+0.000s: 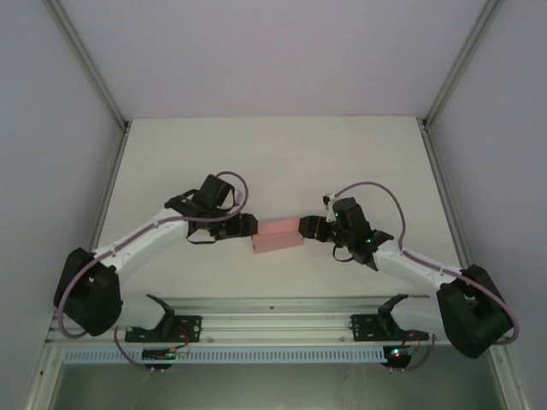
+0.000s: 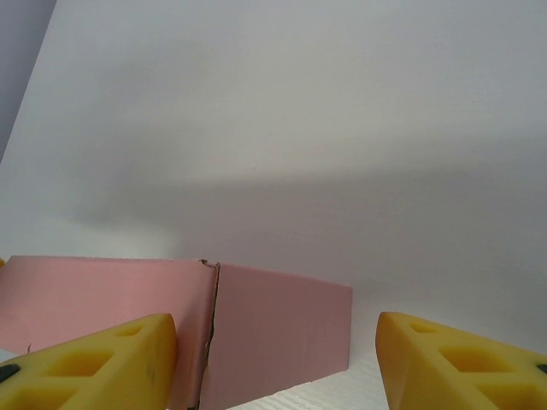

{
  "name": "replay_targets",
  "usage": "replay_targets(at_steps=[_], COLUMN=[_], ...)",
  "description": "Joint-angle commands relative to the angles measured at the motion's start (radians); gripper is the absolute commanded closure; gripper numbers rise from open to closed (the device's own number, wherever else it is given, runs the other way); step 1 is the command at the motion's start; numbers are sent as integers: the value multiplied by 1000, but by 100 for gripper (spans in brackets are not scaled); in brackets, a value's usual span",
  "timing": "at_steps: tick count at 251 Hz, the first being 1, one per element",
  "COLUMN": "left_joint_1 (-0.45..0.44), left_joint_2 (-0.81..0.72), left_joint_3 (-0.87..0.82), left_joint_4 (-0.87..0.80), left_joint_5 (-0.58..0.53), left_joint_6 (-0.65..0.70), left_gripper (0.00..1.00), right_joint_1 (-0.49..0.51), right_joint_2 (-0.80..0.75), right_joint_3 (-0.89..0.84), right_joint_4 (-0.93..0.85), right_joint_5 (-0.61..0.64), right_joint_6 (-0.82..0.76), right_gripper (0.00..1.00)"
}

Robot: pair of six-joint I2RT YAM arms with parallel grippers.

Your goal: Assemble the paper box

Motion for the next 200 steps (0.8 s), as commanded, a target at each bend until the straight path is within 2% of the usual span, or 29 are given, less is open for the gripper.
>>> replay_targets(at_steps=[1,18,48,88,109,132,164,200], left_joint_1=[30,50,55,62,62,63,61,62], left_joint_2=[30,43,25,31,48,66,81,38], left_joint_3=[-54,-106,-205,-319,-349,-384,-391,-392], left_joint_4=[66,118,207,363,430,504,494,482], left_joint_5=[57,114,158,219,245,259,243,218], left_joint_6=[-19,-46,-95,-143,-145,-139,-99,-89], left_gripper=[46,60,64,86,100,100,100,100], right_joint_1=[6,0,-29,-91,-107,-101,-97,-95], right_joint_2=[54,59,75,153,196,228,245,204], right_joint_3=[-55,-61,-78,-152,-187,-189,-188,-182], right_joint_4=[-216,-216,-180,57,183,241,235,210], right_joint_5=[26,22,-22,-212,-270,-270,-267,-240], right_joint_6=[-7,1,-12,-77,-97,-154,-178,-171], right_gripper=[37,37,39,48,53,60,72,77])
